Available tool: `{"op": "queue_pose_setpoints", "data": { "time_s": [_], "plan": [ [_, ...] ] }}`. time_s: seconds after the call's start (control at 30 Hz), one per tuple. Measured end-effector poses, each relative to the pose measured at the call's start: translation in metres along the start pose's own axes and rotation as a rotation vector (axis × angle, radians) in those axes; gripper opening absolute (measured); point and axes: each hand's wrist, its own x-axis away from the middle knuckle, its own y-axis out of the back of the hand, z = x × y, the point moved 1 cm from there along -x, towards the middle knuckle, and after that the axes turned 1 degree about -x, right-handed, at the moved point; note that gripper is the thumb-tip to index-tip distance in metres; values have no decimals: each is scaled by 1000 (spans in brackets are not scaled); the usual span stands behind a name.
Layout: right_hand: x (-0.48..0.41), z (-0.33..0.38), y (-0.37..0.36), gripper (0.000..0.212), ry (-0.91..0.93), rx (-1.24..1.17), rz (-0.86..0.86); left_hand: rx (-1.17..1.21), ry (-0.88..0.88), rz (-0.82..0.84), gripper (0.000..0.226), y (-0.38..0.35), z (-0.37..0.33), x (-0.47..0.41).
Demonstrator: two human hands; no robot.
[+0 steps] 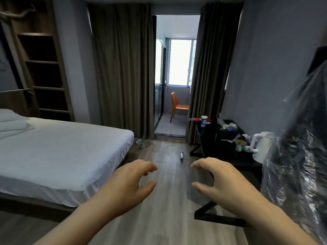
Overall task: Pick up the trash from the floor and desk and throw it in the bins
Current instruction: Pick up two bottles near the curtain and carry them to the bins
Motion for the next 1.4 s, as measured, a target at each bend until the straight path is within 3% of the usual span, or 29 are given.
{"op": "queue_pose_setpoints", "data": {
  "time_s": [0.57,1.4],
  "plan": [
    [-320,-69,-115,43,-72,-18,45,68,25,43,34,-58,248,-244],
    [-741,-291,-237,44,-85,-130,184,25,107,172,28,-204,478,-619]
  ]
}}
